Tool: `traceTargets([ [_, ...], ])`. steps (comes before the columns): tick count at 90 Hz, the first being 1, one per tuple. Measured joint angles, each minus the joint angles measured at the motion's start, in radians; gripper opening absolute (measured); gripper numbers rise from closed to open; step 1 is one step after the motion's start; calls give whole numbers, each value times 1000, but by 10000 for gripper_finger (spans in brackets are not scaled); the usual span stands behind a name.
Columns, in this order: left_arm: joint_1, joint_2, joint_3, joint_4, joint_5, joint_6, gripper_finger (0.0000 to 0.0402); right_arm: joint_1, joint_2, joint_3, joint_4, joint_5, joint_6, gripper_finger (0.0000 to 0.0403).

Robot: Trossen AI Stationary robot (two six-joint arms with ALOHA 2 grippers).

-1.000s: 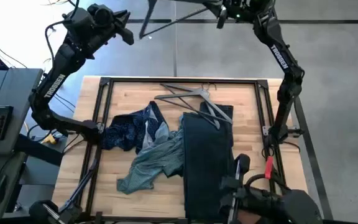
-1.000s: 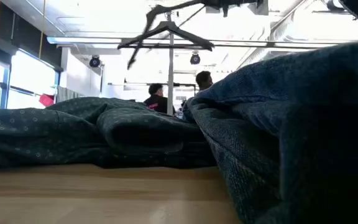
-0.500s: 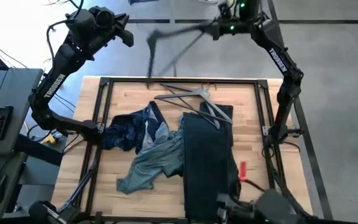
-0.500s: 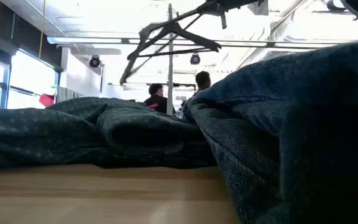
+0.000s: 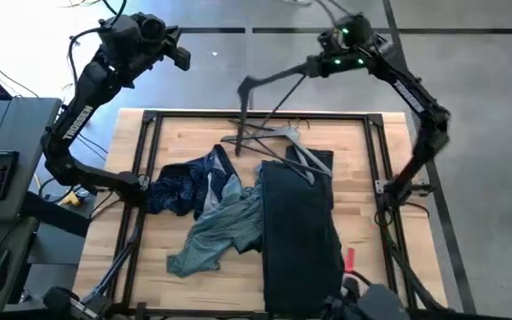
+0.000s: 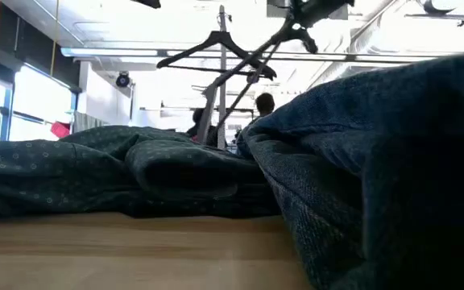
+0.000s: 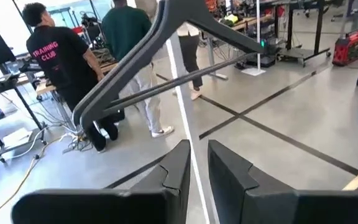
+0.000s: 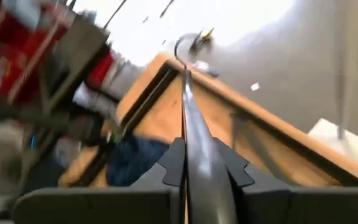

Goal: Hang clothes
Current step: Unhang the hanger from the hanger rack

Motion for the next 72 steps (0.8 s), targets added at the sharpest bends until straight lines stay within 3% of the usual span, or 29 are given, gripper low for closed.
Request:
traceTargets([
  [13, 0, 0, 0, 3, 0, 7, 32, 40, -207, -423, 258, 93, 287, 21],
  [32, 0, 0, 0, 8, 0, 8, 32, 176, -429, -873, 561, 411, 728, 21],
  [42, 0, 0, 0, 14, 0, 7, 32, 228, -479, -1012, 592, 510, 833, 21],
  [53, 0, 0, 0, 13, 0, 7, 32, 245, -490, -1114, 631, 498, 852, 25],
  [72, -1, 1, 0, 13, 24, -29, 32, 245, -486, -1192, 561, 501, 787, 124],
])
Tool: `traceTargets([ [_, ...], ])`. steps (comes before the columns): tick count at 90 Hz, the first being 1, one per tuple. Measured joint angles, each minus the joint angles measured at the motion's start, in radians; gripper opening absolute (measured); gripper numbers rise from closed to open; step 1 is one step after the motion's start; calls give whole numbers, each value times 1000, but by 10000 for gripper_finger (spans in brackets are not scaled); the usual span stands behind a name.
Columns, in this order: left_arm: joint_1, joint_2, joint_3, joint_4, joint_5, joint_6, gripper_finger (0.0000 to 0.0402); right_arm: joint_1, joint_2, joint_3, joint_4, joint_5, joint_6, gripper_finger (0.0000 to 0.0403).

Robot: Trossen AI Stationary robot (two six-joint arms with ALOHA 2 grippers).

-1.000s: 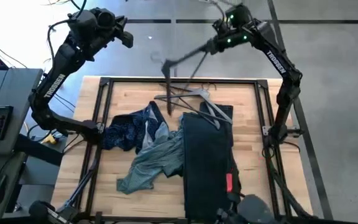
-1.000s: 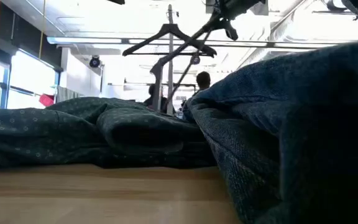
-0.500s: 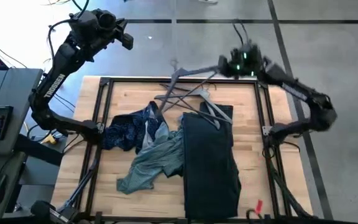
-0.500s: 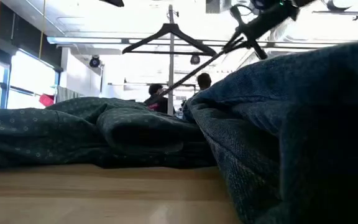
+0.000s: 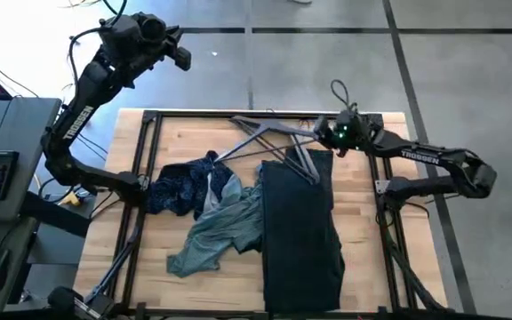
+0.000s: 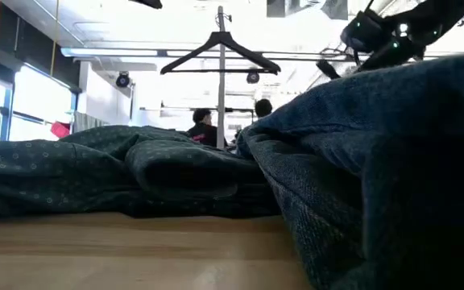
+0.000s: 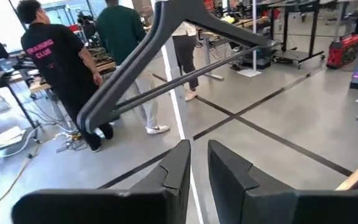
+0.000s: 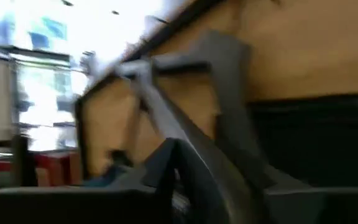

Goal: Hang clothes
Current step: Unhang the hanger from the hanger rack, then insert the hanger into the blue polo shirt

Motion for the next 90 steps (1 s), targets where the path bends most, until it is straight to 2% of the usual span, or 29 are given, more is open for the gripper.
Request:
traceTargets([
  [11, -1, 0, 0, -4, 39, -21, 32, -9, 1, 1, -42, 63, -49, 192],
  [23, -1, 0, 0, -23, 83, -26, 32, -36, 1, 33, -123, 23, -149, 256],
  [32, -1, 0, 0, -50, 124, -26, 32, -55, 1, 100, -270, -3, -250, 283],
  [50, -1, 0, 0, -108, 176, -26, 32, -62, 1, 305, -618, 125, -415, 284],
  [61, -1, 0, 0, -149, 190, -25, 32, -62, 1, 416, -711, 143, -480, 277],
  [79, -1, 0, -1, -294, 245, -31, 32, -26, 0, 513, -690, -16, -591, 274],
  [90, -24, -9, -52, -339, 316, -109, 32, 39, 1, 516, -652, -103, -622, 274],
])
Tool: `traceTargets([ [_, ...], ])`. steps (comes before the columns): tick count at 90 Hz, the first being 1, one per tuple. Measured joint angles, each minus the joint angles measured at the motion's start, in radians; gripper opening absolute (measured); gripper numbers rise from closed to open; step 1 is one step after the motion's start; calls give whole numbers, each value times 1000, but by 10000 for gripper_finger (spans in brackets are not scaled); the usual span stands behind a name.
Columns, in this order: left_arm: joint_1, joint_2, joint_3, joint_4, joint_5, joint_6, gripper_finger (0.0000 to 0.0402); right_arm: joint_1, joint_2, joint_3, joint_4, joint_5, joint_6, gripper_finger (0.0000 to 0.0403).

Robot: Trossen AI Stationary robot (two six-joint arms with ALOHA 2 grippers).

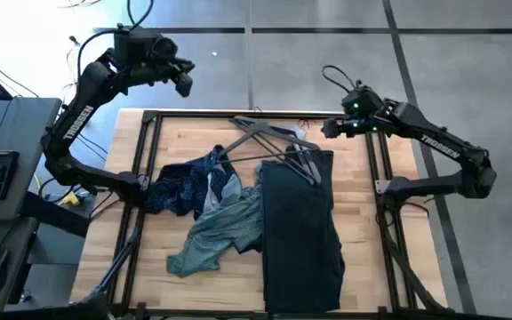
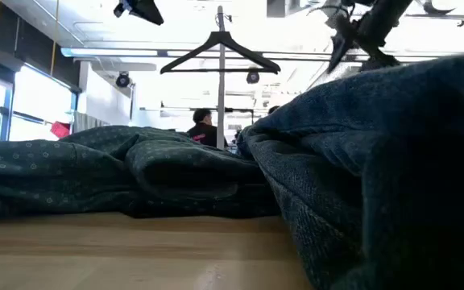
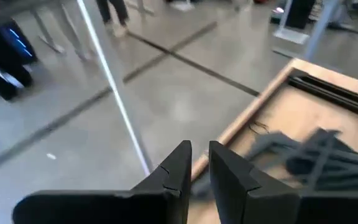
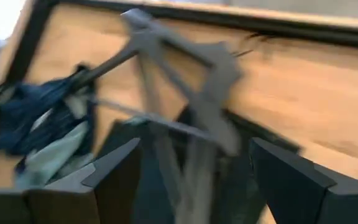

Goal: Hang clothes
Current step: Insert the hanger into the blue polo shirt

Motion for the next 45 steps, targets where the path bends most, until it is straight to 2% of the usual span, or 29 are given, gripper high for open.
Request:
traceTargets([
  [11, -81, -22, -86, -45, 25, -71, 19, 90, 12, 0, 8, -17, -74, 274],
  [20, -202, -46, -171, -95, -6, -154, 3, 141, 29, -1, 9, -6, -152, 274],
  [34, -387, -67, -302, -154, -76, -391, 4, 196, 45, -2, 11, 8, -241, 274],
  [45, -461, -60, -425, -180, -90, -579, 6, 242, 47, -2, 16, 67, -289, 274],
])
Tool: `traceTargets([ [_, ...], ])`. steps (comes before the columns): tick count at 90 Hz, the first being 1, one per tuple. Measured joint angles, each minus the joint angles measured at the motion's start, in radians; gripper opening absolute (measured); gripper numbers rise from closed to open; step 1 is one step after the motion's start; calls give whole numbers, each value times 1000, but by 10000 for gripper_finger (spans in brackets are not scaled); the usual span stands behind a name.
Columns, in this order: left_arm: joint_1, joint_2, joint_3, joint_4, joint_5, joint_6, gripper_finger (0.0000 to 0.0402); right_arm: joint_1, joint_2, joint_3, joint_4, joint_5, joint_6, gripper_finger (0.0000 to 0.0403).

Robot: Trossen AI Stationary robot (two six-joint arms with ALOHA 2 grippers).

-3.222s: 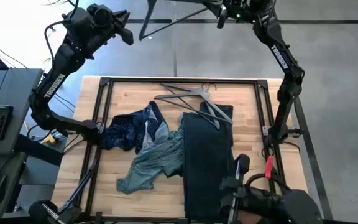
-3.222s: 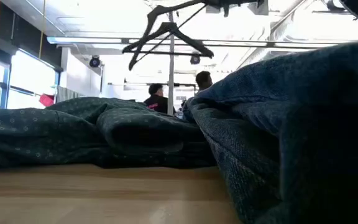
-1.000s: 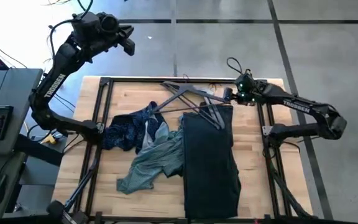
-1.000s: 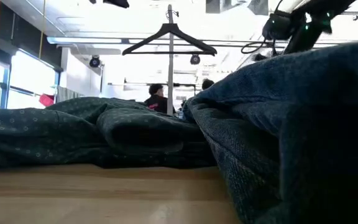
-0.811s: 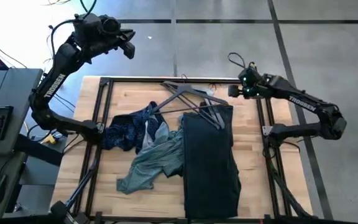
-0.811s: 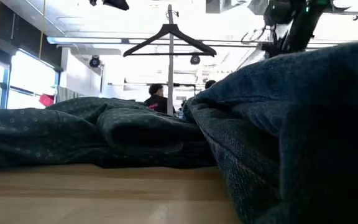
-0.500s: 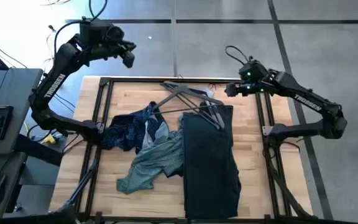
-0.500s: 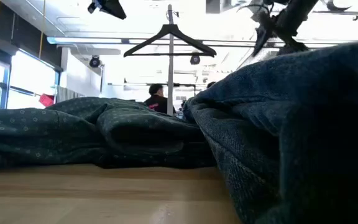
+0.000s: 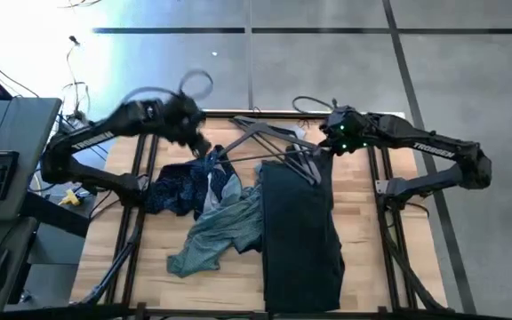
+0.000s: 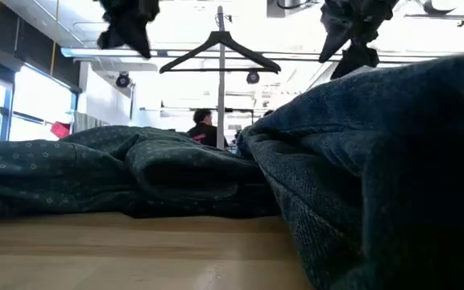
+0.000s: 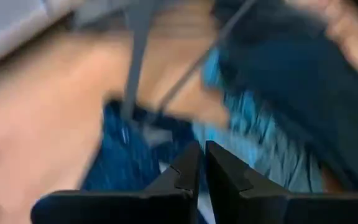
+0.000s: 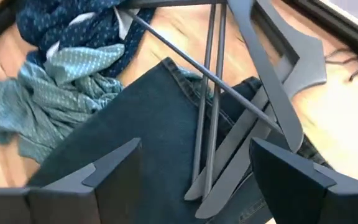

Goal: Hang clothes
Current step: Insert the hanger into the blue polo shirt

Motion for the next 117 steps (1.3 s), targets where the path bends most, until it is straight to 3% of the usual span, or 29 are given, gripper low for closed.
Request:
traceTargets([
  [16, -7, 31, -210, 56, 16, -105, 56, 57, 0, 0, 5, 18, -33, 274],
  [33, 42, 81, -420, 353, 59, -147, 136, 116, 0, 0, 4, 46, -35, 274],
  [42, 55, 119, -477, 470, 52, -165, 168, 145, 0, 0, 2, 77, 9, 274],
  [53, 67, 186, -487, 475, -12, -169, 183, 177, 0, 0, 4, 102, 13, 274],
  [63, 67, 235, -487, 489, -5, -119, 149, 194, 0, 0, -5, 105, 14, 274],
  [74, 67, 252, -478, 483, 62, -81, 40, 208, 0, 0, -8, 151, 16, 274],
  [78, 67, 247, -459, 448, 98, -86, 17, 212, 0, 0, -10, 171, 13, 274],
  [99, 38, 132, -194, 108, 146, -95, 1, 205, -3, 0, -6, 187, -18, 274],
  [117, 33, 48, 25, 29, 125, -146, 0, 201, -3, 0, 14, 188, -41, 274],
])
